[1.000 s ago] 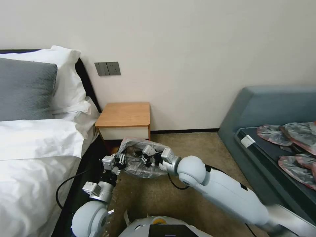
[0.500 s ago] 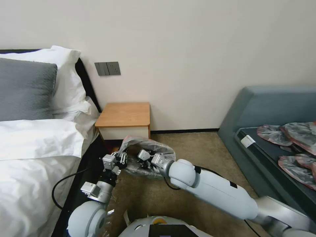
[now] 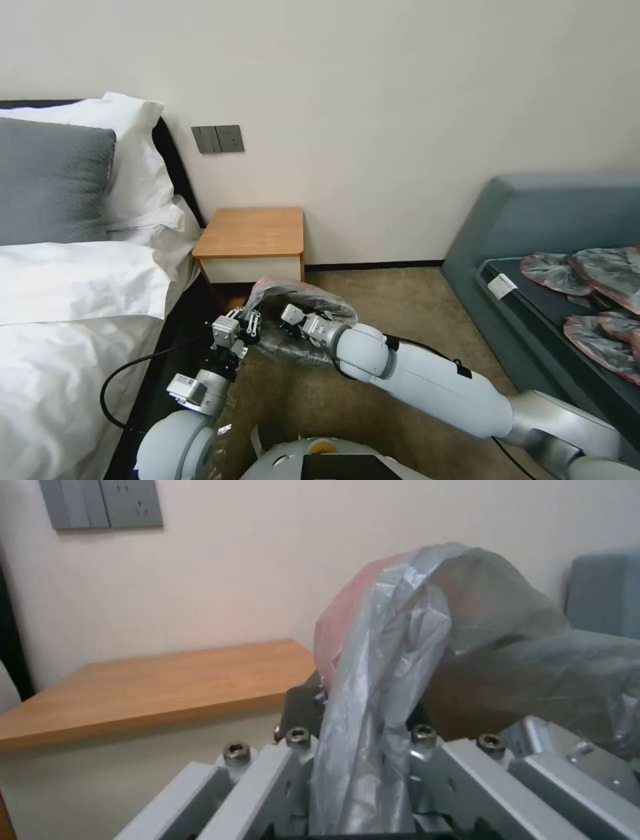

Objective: Pick up the garbage bag from the table and place it over the trash can.

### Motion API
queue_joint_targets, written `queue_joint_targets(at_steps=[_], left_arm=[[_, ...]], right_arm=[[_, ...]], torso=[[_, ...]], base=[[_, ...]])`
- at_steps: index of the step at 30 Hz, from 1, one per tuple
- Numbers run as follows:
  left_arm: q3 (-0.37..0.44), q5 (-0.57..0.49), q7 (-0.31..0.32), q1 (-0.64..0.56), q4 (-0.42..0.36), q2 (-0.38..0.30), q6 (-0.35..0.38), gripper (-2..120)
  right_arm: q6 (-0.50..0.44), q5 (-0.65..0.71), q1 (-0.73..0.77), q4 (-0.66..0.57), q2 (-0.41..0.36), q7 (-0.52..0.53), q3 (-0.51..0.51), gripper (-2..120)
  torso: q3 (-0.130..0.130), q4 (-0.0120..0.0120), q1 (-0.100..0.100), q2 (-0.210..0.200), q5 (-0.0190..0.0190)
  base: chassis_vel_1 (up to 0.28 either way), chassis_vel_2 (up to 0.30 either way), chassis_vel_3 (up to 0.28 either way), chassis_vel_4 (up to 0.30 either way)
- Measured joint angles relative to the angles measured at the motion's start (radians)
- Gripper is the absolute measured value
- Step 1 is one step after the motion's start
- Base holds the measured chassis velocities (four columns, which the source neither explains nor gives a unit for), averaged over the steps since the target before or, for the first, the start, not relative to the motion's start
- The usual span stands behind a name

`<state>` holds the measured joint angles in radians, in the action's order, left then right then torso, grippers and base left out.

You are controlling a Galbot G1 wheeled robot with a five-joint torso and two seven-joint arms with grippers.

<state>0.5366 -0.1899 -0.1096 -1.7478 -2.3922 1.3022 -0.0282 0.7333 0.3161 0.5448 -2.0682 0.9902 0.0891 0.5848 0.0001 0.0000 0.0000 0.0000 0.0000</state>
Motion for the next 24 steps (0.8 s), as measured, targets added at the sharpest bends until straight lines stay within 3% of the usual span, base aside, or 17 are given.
queue_joint_targets(at_steps=[24], left_arm=[[-0.014, 0.037, -0.016, -0.009, 0.006, 0.013, -0.030, 8]], right_arm=[[0.000, -0.019, 0.014, 0.071, 0.033, 0.048, 0.009, 0]], torso=[[0.000, 0.0001, 0.000, 0.000, 0.0000]], base=[[0.000, 0.000, 0.000, 0.000]])
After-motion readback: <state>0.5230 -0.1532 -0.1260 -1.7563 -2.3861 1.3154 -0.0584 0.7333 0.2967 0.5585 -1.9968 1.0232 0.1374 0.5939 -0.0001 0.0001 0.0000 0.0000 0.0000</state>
